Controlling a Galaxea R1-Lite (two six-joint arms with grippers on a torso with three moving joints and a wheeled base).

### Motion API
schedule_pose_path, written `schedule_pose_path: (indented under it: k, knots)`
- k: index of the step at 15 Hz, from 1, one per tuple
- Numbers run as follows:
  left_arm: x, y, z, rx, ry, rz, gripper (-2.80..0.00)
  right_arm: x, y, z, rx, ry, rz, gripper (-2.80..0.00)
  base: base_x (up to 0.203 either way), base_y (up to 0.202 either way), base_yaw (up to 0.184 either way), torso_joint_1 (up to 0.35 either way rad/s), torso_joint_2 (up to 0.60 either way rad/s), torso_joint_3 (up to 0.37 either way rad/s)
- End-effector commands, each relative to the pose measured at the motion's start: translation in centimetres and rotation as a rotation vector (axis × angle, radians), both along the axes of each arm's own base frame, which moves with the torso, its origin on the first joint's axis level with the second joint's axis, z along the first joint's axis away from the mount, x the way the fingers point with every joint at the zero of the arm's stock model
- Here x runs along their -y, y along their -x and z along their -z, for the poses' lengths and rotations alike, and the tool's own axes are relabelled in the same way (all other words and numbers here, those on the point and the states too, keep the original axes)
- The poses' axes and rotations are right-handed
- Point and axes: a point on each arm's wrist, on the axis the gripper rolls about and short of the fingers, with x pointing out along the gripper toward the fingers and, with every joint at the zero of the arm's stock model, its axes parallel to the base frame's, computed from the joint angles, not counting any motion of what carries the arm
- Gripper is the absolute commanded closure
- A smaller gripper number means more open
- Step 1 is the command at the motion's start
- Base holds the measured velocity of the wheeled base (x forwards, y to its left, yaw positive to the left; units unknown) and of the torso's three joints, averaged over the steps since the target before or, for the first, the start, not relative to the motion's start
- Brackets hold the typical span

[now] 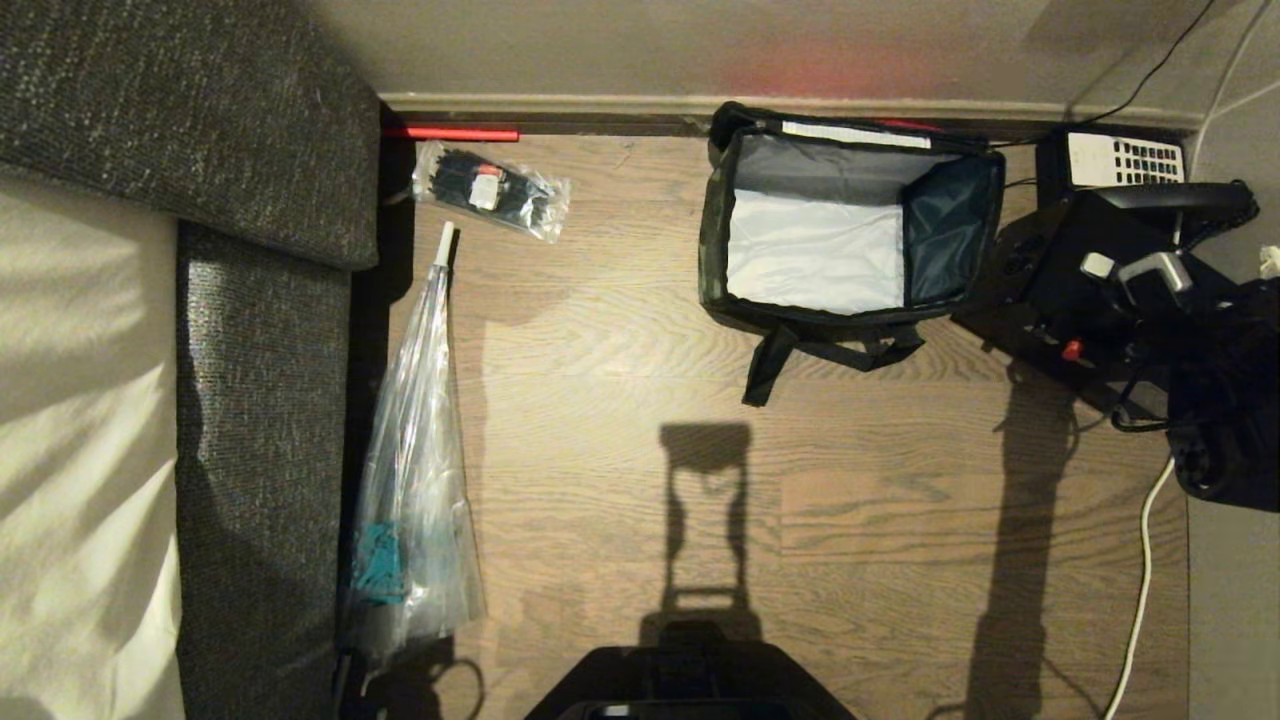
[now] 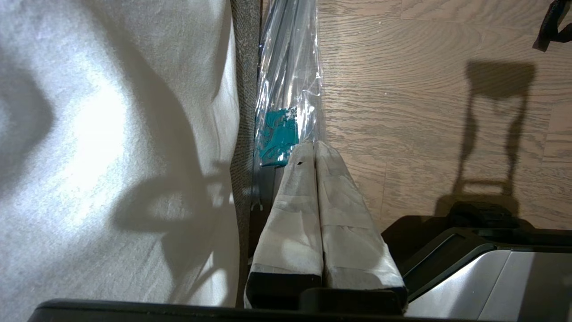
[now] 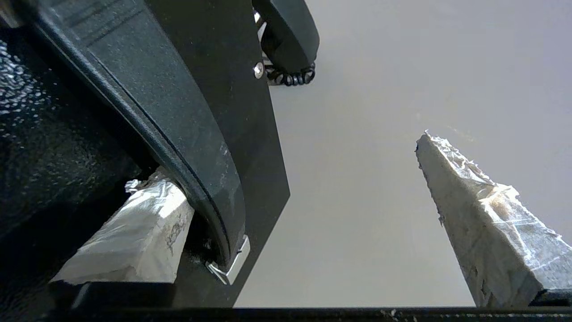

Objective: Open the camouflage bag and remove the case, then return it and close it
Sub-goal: Grip the handle again

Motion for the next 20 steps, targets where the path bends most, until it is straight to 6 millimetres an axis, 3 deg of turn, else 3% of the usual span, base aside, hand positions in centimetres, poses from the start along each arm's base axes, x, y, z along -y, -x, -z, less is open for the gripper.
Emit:
schedule_pose_path:
  k: [1,3,4,11,20]
  knots:
    - [0.0,0.0,0.0,-0.001,0.000,-0.001,0.00,0.2,-0.5,1.4,-0.021,-0.001,-0.001,-2.80,0.000,0.000,0.000,0.000,0.00,0.000]
    - [0.0,0.0,0.0,-0.001,0.000,-0.001,0.00,0.2,-0.6,2.0,-0.041,0.003,-0.023,-2.80,0.000,0.000,0.000,0.000,0.00,0.000]
    - [0.0,0.0,0.0,0.000,0.000,0.000,0.00,0.2,-0.7,2.3,-0.047,0.007,-0.036,0.00,0.000,0.000,0.000,0.000,0.00,0.000]
    - [0.0,0.0,0.0,0.000,0.000,-0.001,0.00,0.1,-0.8,2.6,-0.058,0.009,-0.042,0.00,0.000,0.000,0.000,0.000,0.00,0.000]
    - [0.0,0.0,0.0,0.000,0.000,-0.001,0.00,-0.7,1.3,-2.9,0.038,0.063,-0.039,0.00,0.000,0.000,0.000,0.000,0.00,0.000]
